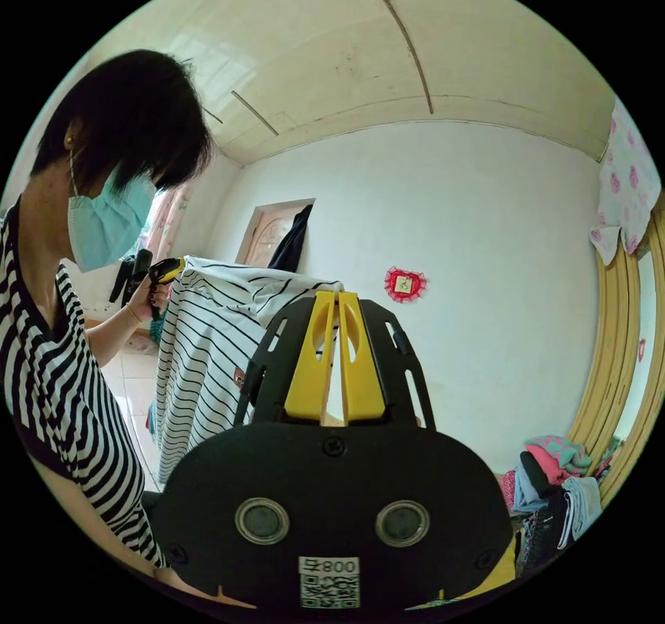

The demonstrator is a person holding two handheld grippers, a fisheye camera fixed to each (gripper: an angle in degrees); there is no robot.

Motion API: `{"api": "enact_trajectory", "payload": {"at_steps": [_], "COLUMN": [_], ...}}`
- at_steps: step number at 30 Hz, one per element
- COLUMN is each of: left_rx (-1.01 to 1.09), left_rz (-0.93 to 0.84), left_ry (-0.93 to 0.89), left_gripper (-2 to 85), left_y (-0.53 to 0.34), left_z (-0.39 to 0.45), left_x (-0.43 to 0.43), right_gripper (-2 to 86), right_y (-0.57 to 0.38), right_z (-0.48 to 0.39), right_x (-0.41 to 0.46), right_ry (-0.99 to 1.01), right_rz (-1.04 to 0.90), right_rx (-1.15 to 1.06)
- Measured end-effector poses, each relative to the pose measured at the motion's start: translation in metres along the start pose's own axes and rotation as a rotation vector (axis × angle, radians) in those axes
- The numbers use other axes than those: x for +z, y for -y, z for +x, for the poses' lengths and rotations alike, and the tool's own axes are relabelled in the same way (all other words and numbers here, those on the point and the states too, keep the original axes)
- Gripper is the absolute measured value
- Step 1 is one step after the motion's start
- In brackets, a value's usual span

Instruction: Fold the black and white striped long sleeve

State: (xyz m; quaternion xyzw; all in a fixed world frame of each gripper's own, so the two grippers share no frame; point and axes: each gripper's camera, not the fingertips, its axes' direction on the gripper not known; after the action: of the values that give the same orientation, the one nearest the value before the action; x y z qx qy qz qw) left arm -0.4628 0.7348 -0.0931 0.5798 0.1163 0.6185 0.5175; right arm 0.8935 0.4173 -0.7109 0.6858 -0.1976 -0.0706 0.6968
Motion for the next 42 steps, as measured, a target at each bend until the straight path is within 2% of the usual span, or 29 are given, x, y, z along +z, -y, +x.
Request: {"api": "enact_trajectory", "payload": {"at_steps": [9,23,42], "left_rx": [0.061,-0.084,0.02], "left_rz": [-0.043,-0.006,0.025], "left_ry": [0.069,0.044,0.033], "left_gripper": [1.6,1.6,1.6], "left_y": [-0.024,-0.071,-0.039], "left_z": [0.024,0.038,0.081], "left_x": [-0.017,-0.023,-0.019], "right_gripper": [0.5,0.5,0.5], "right_y": [-0.018,-0.039,-0.078], "right_z": [0.045,0.087,0.016], "right_x": [-0.02,-0.065,-0.173], "right_ry": [0.033,0.102,0.064], "right_rz": [0.027,-0.026,0.063], "right_rx": [0.044,0.022,-0.049]}}
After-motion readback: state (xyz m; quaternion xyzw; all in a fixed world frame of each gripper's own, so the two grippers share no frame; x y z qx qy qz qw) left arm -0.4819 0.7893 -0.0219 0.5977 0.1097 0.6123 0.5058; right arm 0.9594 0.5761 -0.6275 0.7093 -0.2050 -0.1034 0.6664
